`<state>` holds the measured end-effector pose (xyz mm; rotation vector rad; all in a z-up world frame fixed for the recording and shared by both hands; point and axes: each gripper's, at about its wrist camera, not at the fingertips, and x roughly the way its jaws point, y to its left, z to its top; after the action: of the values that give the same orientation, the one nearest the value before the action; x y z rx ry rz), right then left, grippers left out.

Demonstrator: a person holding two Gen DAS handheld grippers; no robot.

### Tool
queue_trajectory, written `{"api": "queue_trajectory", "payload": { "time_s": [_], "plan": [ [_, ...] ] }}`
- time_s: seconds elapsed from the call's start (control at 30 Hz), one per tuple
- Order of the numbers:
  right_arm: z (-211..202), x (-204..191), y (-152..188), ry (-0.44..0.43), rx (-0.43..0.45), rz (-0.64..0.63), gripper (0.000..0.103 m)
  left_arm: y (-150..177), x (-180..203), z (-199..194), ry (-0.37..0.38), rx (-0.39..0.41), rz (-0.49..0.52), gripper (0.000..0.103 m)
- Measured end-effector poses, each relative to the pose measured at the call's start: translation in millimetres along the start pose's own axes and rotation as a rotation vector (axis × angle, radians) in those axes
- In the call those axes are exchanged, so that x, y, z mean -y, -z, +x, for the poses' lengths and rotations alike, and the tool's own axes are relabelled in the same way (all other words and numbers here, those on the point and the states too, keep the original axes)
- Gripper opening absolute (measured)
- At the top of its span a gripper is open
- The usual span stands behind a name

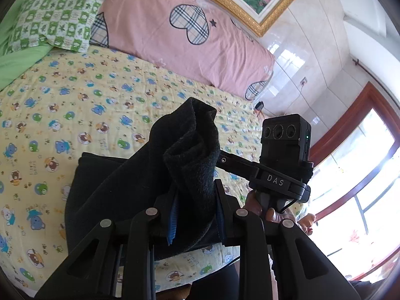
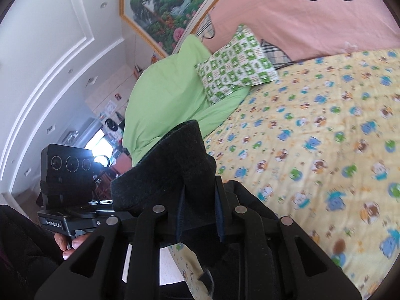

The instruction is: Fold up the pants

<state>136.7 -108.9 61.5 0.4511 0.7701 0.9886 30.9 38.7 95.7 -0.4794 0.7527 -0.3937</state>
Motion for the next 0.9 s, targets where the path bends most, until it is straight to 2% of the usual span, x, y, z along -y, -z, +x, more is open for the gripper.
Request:
{"api": "queue_trajectory", "payload": {
  "time_s": [0.27,0.63,0.9],
  "plan": [
    [-32.7,26.9,24.7,0.032,0.056,0.068,0.022,9.9,21.3,40.2,-0.013,-0.072,0.059,0.025],
    [-50.7,57.5,56.4,0.088,0.085,0.150,0.022,32.2,29.9,83.0,-0.040,-0.140,0.112,0.025],
    [-64.3,61.0,66.8,0.202,0.067,0.137,0.022,43.5,29.9,104.1,-0.028,-0.190,0.137,0.029]
  ]
}}
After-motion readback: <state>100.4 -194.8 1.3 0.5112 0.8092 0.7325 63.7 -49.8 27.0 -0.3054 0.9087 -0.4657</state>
